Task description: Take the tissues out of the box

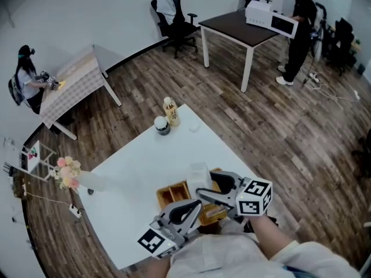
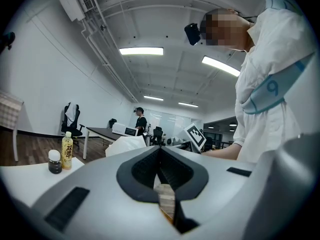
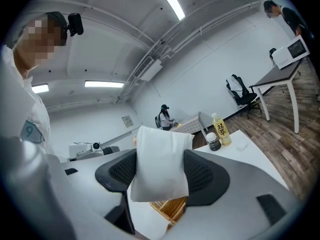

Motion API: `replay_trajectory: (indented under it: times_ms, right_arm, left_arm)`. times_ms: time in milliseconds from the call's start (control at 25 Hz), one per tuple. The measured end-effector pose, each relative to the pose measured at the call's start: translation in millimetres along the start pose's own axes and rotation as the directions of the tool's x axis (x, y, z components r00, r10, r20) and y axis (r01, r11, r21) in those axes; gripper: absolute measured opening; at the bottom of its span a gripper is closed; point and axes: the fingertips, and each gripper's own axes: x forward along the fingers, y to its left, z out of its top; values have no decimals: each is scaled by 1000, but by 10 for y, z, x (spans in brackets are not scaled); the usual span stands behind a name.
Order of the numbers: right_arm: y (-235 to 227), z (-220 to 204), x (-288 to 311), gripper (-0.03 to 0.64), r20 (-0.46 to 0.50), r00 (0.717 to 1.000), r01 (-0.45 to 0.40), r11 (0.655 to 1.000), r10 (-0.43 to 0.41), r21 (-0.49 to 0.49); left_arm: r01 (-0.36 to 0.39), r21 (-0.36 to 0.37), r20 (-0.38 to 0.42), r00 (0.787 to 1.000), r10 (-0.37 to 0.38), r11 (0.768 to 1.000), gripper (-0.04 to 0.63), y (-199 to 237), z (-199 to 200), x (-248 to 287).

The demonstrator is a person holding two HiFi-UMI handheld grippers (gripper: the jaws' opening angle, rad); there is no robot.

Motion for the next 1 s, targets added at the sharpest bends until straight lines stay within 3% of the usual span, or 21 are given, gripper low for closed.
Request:
replay_trajectory:
  times_ms: [1000]
  right_arm:
    - [-105,54,75,299,26,999,27,999,-26,-27]
  left_arm:
    - [6,-12,-28,1000,-6,1000,2,134,6,-7]
